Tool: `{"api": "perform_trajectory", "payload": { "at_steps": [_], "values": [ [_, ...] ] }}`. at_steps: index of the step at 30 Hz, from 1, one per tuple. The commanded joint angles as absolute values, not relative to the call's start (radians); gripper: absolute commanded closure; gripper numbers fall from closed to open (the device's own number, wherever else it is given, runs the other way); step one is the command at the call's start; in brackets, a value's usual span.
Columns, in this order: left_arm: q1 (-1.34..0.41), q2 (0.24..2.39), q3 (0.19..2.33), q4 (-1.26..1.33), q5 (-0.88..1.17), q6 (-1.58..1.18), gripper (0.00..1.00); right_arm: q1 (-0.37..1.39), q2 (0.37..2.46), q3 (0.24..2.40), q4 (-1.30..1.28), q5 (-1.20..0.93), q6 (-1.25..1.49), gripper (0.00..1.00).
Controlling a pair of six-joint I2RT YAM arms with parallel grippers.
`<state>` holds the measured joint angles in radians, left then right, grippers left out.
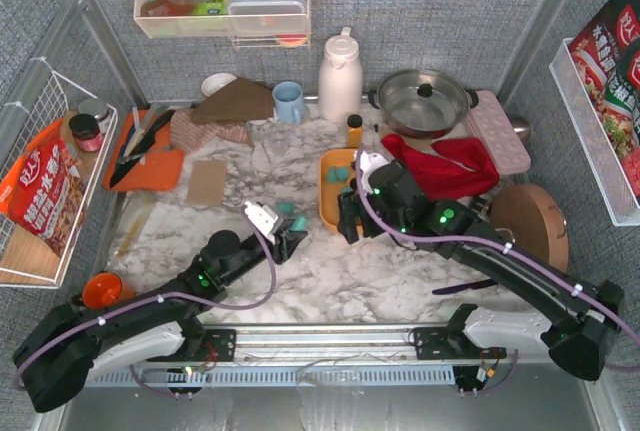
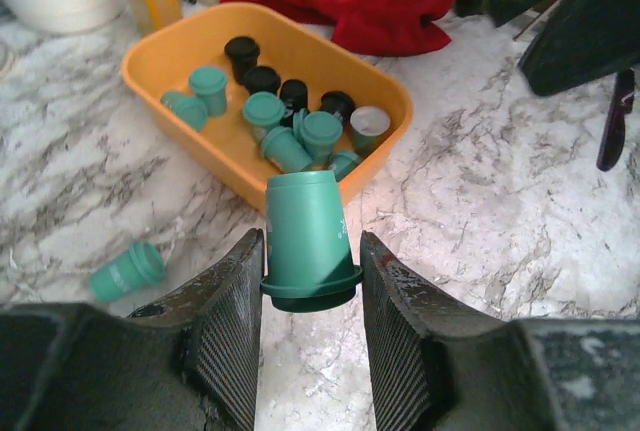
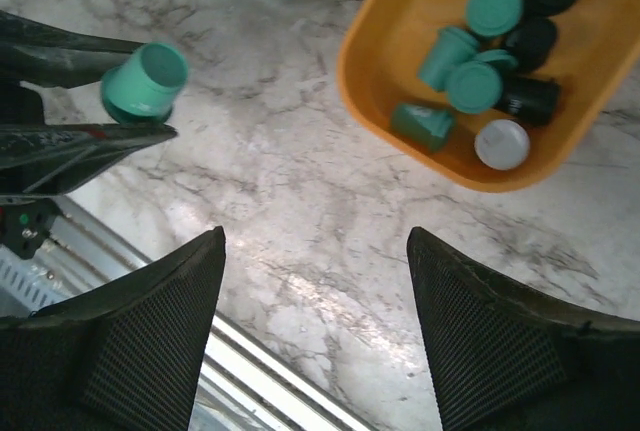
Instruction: Mix the coffee capsules in the storage basket
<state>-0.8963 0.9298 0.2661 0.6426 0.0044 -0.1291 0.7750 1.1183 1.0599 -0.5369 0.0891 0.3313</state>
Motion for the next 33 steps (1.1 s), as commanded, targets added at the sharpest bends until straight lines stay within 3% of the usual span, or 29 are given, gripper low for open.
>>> {"api": "perform_trajectory", "payload": {
  "at_steps": [1,10,33],
  "values": [
    [-0.902,0.915,0.247,0.765,0.097,-0.007,0.82,0.845,1.156,1.077,-0.458,0.077,0.387,0.22],
    [-0.918,0.916,0.233,0.777,0.131,0.042,0.84,0.945,1.251,1.134,-0.376,0.048,0.43,0.25],
    [-0.945,0.769,0.169,0.827,0.177,0.078,0.84,0.968,1.29,1.099,-0.226,-0.04,0.541,0.35]
  ]
}}
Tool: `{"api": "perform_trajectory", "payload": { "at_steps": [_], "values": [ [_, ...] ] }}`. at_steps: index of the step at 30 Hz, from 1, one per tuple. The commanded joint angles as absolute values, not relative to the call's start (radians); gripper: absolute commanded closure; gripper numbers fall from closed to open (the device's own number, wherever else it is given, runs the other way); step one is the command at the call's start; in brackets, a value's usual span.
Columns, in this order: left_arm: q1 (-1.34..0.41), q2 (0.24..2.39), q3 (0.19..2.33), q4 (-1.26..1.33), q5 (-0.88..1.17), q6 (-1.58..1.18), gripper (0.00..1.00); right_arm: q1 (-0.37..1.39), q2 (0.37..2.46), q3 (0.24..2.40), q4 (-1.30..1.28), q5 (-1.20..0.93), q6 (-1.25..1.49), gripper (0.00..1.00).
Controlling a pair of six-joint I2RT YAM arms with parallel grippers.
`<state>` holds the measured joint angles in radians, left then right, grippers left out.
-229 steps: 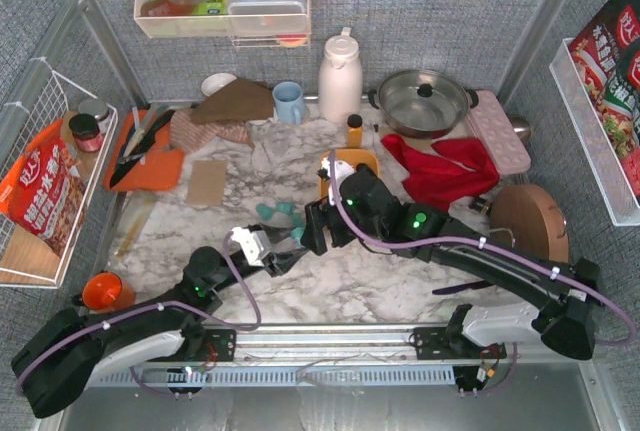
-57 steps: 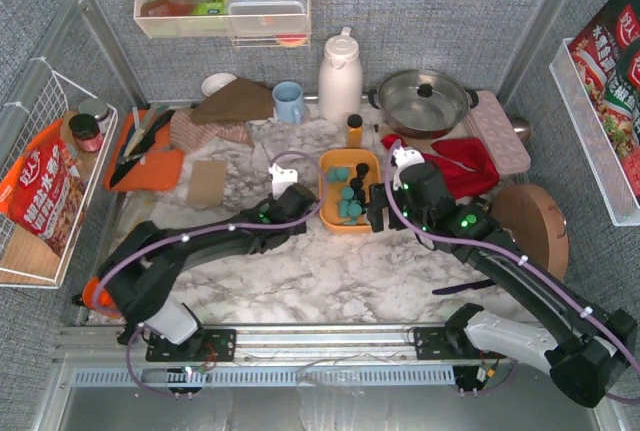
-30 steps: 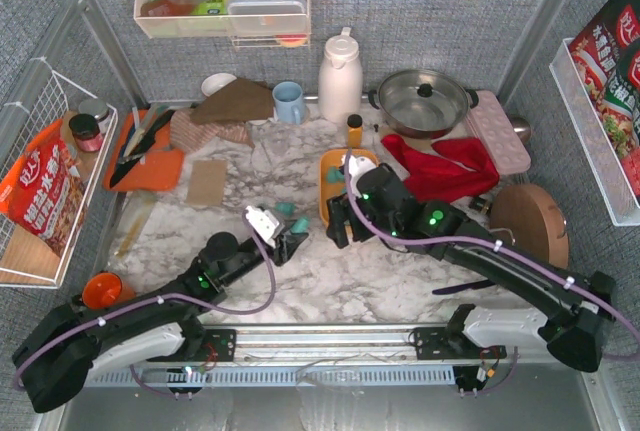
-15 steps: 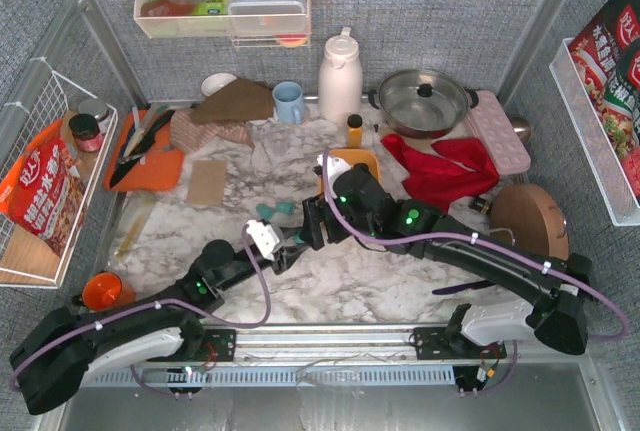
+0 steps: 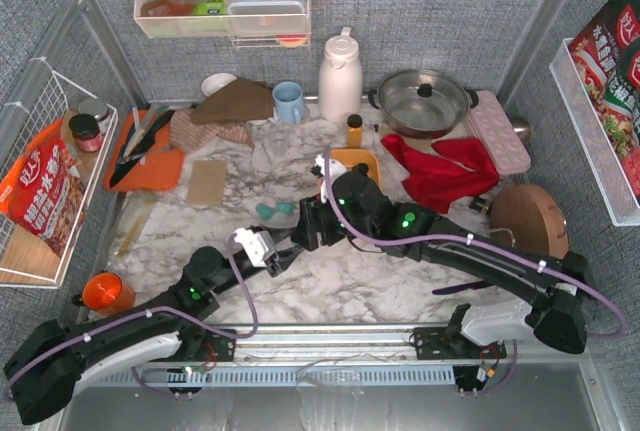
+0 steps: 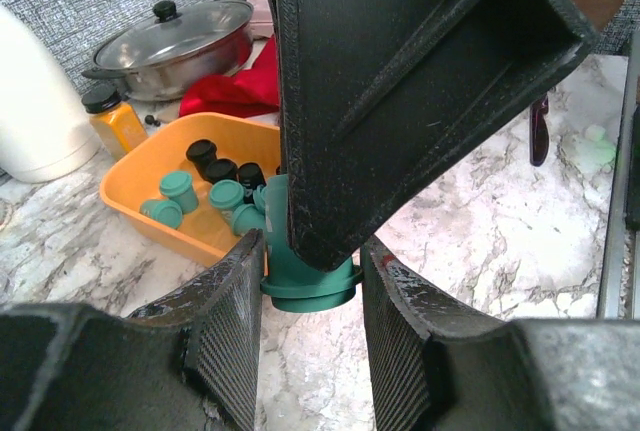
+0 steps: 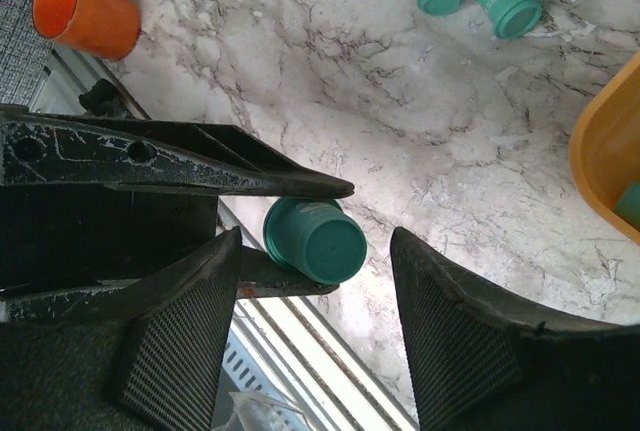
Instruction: Mix the coffee capsules in the storage basket
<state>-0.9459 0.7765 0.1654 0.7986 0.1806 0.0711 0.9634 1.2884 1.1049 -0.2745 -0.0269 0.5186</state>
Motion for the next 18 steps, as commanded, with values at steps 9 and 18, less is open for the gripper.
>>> {"api": "perform_trajectory", "payload": {
  "at_steps": [9,18],
  "values": [
    [-0.947,0.772,0.182,0.812,0.178,0.084,0.81,0.97,1.298,1.092,-0.209,-0.043,0.557,0.47],
    [-0.947,0.774,0.2,0.768,0.189,0.105,0.65,0.97,1.306,1.093,-0.207,-0.041,0.565,0.73]
  ]
}}
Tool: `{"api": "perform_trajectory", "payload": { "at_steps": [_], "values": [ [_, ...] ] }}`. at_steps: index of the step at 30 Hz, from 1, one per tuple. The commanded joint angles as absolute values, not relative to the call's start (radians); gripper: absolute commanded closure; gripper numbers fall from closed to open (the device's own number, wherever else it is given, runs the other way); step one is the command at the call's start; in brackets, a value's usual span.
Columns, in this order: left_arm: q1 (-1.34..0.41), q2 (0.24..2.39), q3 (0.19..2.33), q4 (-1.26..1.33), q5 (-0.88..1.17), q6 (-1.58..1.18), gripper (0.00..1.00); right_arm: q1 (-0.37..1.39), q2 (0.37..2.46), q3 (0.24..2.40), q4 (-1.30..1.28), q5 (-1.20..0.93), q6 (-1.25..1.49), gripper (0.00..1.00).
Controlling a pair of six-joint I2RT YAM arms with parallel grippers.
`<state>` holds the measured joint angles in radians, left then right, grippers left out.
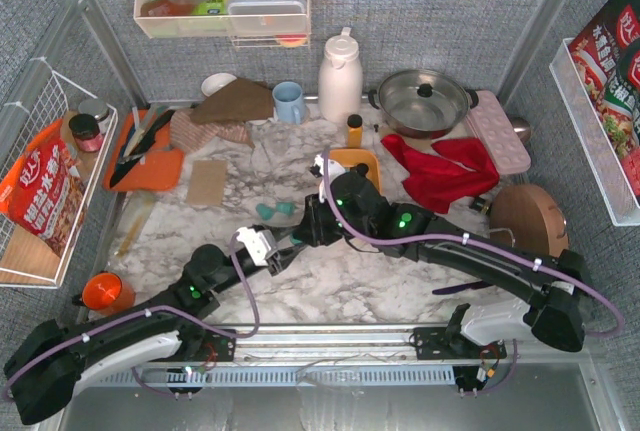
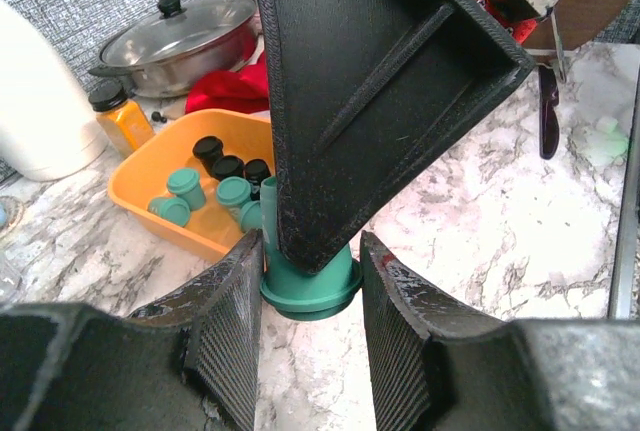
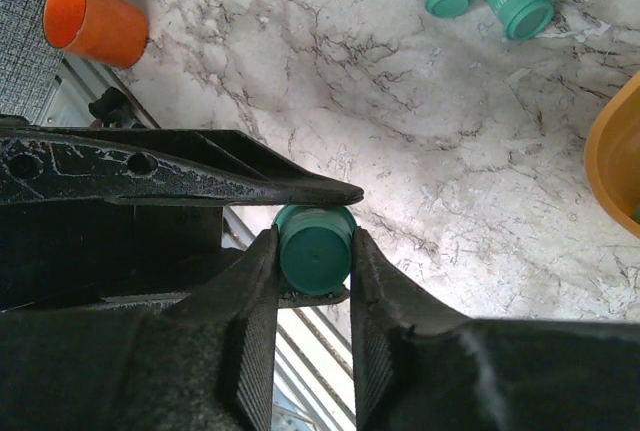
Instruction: Mix the coffee capsules in the storage basket
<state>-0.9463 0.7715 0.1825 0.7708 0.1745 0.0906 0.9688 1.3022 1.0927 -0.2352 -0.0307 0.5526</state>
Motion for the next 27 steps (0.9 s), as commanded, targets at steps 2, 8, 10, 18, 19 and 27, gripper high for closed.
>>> {"api": "perform_trajectory", "payload": {
  "at_steps": [2,8,10,18,19,27],
  "values": [
    [-0.946,0.776,0.205,0.755,0.191,0.109,0.54,0.97,1.308,1.094,-0.207,-0.041,0.566,0.8],
    [-0.947,0.768,0.209,0.733,0.198,0.114,0.01,0.97,1.312,1.095,-0.211,-0.036,0.568,0.94],
    [-0.947,0.76,0.207,0.721,0.194,0.112,0.01,0.97,1.312,1.095,-0.213,-0.035,0.566,0.97],
    [-0.947,0.654,0.221,0.613,0.069,0.044,0.01,0.97,1.3,1.117,-0.324,0.119,0.481,1.0],
    [-0.946,0.637,0.237,0.573,0.016,0.021,0.01,0.971,1.297,1.119,-0.349,0.157,0.464,1.0],
    [-0.947,0.597,0.492,0.09,-0.396,-0.153,0.01,0.952,1.254,1.116,-0.448,0.39,0.324,1.0]
  ]
}}
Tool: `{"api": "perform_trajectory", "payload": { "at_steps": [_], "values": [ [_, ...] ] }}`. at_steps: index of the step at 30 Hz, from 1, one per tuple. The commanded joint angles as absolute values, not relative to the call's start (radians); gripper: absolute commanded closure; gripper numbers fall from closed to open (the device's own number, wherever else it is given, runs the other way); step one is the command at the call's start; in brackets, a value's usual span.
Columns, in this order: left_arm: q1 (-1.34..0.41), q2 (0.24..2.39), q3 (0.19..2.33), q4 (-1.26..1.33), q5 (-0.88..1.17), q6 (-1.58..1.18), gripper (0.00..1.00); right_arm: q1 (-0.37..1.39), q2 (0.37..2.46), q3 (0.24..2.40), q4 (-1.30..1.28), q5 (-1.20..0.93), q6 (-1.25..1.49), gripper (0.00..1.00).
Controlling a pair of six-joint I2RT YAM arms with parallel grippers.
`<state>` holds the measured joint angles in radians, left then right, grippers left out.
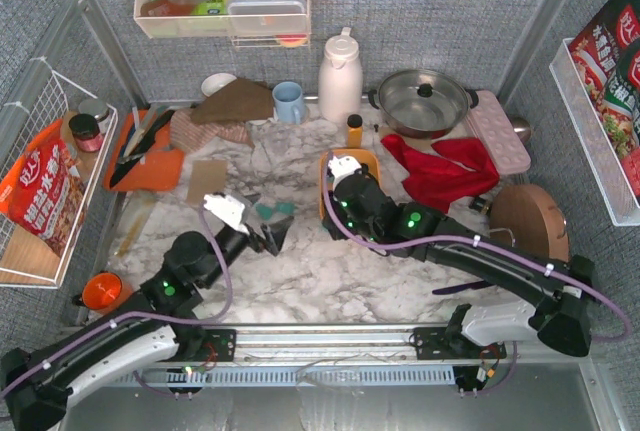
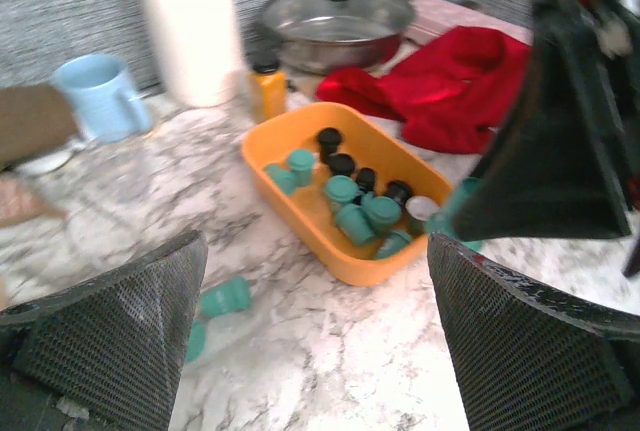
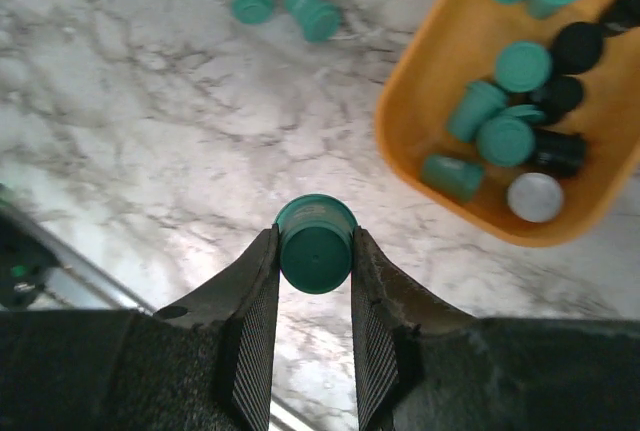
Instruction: Mix the coffee capsules in the storage basket
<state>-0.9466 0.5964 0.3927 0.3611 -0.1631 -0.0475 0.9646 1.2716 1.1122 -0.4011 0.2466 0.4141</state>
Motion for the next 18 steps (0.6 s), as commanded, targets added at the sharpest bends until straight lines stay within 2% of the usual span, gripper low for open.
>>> {"api": "perform_trajectory", "payload": {
  "at_steps": [1,9,18],
  "values": [
    [-0.947,0.601,0.526,0.04,-0.415,-0.161,0.01,0.943,1.253,1.116,-0.451,0.403,0.31,1.0],
    [-0.947,0.654,0.742,-0.294,-0.409,-0.136,0.01,0.784,1.284,1.096,-0.384,0.388,0.178,1.0],
    [-0.945,0.674,0.701,-0.314,-0.398,-0.13,0.01,0.621,1.47,1.164,-0.297,0.21,0.202,1.0]
  ]
}}
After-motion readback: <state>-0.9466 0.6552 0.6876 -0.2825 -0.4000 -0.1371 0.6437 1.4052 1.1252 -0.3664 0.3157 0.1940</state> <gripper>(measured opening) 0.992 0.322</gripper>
